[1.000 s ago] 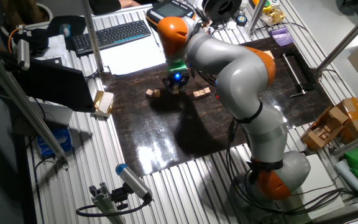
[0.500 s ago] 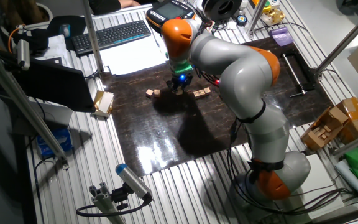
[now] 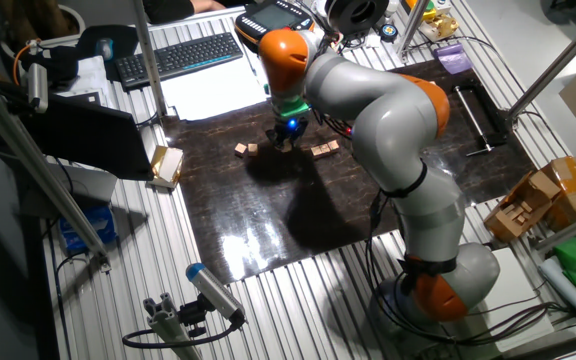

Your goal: Stack the blocks into a pyramid shape

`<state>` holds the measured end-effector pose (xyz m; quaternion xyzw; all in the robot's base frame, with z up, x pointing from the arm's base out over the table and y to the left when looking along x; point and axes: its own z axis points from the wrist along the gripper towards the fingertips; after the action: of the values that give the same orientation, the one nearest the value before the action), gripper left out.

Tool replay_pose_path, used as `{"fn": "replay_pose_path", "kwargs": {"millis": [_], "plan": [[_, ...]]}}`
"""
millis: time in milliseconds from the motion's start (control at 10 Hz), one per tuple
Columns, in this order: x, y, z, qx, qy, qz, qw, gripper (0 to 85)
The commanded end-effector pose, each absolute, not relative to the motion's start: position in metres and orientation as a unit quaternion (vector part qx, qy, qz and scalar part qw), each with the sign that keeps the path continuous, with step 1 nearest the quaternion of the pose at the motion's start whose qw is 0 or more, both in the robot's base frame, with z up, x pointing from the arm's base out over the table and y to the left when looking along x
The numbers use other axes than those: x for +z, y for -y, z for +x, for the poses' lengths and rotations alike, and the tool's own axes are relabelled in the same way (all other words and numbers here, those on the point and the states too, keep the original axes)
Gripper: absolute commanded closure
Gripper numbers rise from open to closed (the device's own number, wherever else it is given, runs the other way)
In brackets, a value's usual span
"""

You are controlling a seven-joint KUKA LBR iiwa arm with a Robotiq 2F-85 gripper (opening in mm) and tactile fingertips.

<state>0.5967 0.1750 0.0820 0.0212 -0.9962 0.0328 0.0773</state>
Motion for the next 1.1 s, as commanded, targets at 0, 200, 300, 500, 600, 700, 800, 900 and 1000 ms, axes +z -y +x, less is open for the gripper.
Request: {"fn": "replay_pose_path", "kwargs": {"millis": [0,200,300,500,600,700,800,900,1000], "plan": [[0.082,-0.175,0.597,0.045,0.997,0.008,0.069,52.7],[0.082,-0.175,0.597,0.044,0.996,0.009,0.077,51.0],[0.083,-0.172,0.597,0.052,0.995,0.021,0.077,50.7],[0.094,-0.143,0.605,0.04,0.995,0.034,0.089,51.0],[0.098,-0.128,0.607,0.045,0.994,0.036,0.09,51.0],[0.1,-0.109,0.606,0.051,0.994,0.035,0.09,50.7],[0.099,-0.096,0.603,0.056,0.994,0.035,0.088,50.0],[0.098,-0.085,0.599,0.061,0.994,0.034,0.086,49.3],[0.098,-0.075,0.597,0.059,0.994,0.036,0.089,49.0]]}}
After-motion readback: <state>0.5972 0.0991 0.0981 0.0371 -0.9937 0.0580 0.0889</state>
